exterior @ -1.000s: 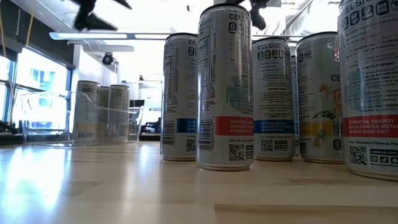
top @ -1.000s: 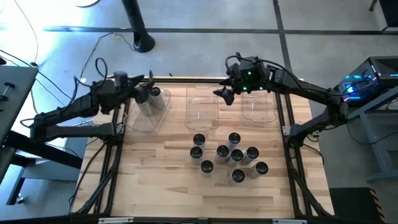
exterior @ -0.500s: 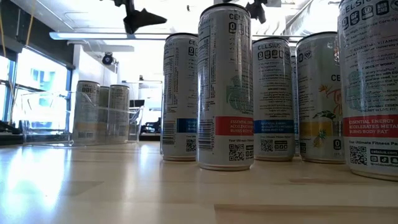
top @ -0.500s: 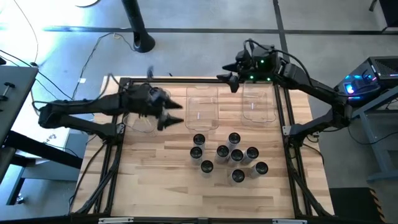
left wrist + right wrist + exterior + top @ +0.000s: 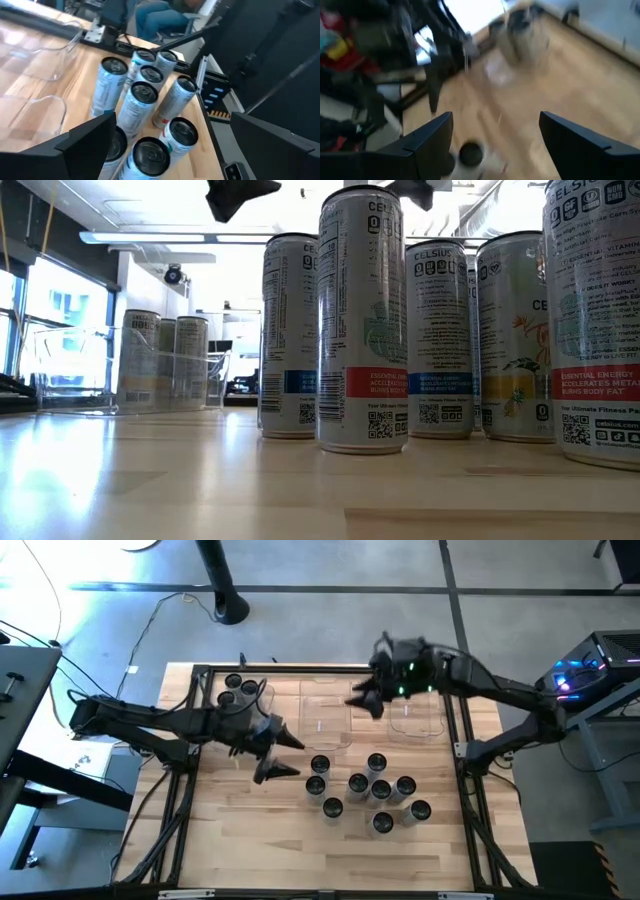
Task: Sort soda cans
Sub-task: Put the white-pink soda can into the top right transparent bin
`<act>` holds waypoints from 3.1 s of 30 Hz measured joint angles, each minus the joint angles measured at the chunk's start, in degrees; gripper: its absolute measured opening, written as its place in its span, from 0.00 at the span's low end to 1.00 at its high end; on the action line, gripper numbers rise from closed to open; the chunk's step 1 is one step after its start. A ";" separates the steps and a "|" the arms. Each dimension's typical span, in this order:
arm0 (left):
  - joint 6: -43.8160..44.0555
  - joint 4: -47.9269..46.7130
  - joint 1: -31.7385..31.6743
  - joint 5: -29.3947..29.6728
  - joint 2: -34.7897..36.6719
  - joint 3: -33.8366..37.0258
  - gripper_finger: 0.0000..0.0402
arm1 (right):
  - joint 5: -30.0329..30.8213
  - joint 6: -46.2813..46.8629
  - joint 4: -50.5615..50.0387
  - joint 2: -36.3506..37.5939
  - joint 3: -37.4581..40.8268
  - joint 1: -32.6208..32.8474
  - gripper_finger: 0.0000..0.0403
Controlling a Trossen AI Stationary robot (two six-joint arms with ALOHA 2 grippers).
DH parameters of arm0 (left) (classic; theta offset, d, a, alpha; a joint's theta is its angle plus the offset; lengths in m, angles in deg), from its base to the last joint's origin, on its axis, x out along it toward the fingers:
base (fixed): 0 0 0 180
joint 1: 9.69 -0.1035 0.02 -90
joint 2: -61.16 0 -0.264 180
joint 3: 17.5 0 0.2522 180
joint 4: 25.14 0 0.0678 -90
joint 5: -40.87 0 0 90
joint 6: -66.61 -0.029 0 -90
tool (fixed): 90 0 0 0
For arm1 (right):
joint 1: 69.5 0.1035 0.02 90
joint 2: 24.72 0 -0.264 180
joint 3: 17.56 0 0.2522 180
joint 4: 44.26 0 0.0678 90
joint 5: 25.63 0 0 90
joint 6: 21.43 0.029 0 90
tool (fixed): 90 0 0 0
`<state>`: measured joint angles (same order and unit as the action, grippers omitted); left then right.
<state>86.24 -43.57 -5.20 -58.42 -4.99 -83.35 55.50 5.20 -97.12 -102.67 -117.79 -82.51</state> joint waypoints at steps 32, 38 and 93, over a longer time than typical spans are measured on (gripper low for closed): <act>17.93 22.38 1.30 17.50 -12.75 0.02 0.96 | 19.63 14.33 -33.12 0.34 0.90 35.58 0.72; 21.83 25.01 2.64 19.29 -14.11 0.02 0.96 | 21.58 7.85 -33.80 -0.17 1.11 33.96 0.72; 20.13 13.45 0.46 22.61 4.07 0.02 0.96 | 17.90 63.66 -49.82 -6.12 1.07 54.22 0.78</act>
<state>106.37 -30.12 -4.74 -35.81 -0.92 -83.33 73.40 68.87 -146.94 -108.79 -116.72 -28.29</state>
